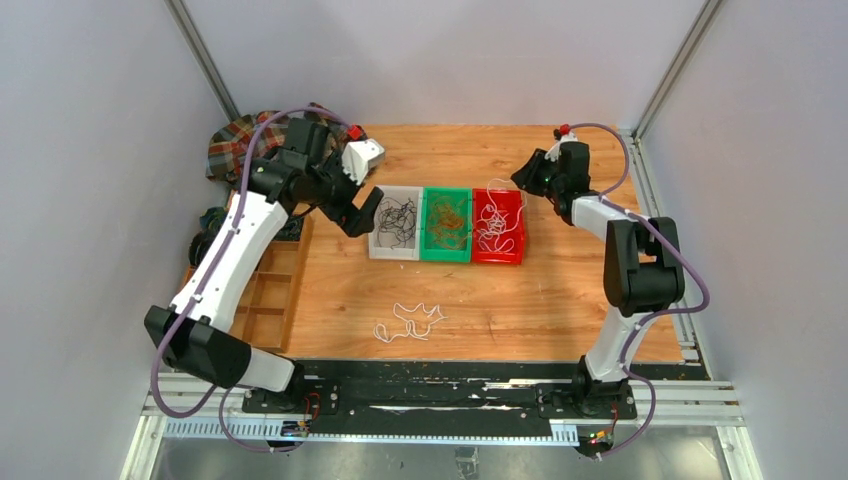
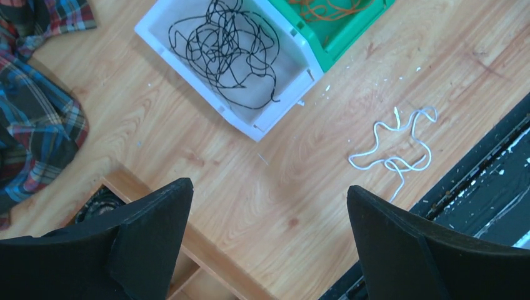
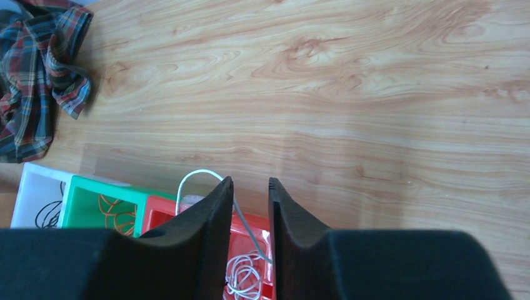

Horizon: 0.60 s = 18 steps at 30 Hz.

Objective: Untangle the cables

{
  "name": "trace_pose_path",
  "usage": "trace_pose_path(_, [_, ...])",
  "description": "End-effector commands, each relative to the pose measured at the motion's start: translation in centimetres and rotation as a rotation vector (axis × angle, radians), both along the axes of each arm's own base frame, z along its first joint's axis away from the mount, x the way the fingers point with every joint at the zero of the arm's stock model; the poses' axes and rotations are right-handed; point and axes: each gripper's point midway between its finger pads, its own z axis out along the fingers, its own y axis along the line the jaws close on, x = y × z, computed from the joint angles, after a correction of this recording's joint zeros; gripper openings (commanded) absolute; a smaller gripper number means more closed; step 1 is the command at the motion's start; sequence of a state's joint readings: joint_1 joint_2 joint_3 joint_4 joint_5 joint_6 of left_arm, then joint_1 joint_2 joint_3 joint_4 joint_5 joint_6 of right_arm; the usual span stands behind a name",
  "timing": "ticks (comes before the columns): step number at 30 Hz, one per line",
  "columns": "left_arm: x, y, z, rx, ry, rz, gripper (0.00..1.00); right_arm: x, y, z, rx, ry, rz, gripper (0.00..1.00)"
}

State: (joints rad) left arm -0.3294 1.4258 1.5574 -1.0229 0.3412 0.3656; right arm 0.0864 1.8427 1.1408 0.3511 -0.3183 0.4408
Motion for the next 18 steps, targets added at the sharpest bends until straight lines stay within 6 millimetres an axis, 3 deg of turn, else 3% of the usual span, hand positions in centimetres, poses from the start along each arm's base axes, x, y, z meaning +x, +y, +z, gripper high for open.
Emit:
trace_pose_path(1, [-1.0, 1.0, 2.0, -0.042, -0.058, -0.008, 0.98, 0.4, 0.8, 2.2, 0.014, -0.066, 0.085, 0.25])
trace_pose_path(10, [-0.6, 2.1, 3.5, -0.073, -0.079, 0.065, 1.0, -1.7, 1.2, 4.4, 0.041, -0.044, 0.106, 0.06])
trace_pose_path(18, [-0.9, 3.1, 3.4, -0.036, -0.139, 0.078, 0.99, -5.3, 1.9, 4.4, 0.041, -0.003, 0.105, 0.02])
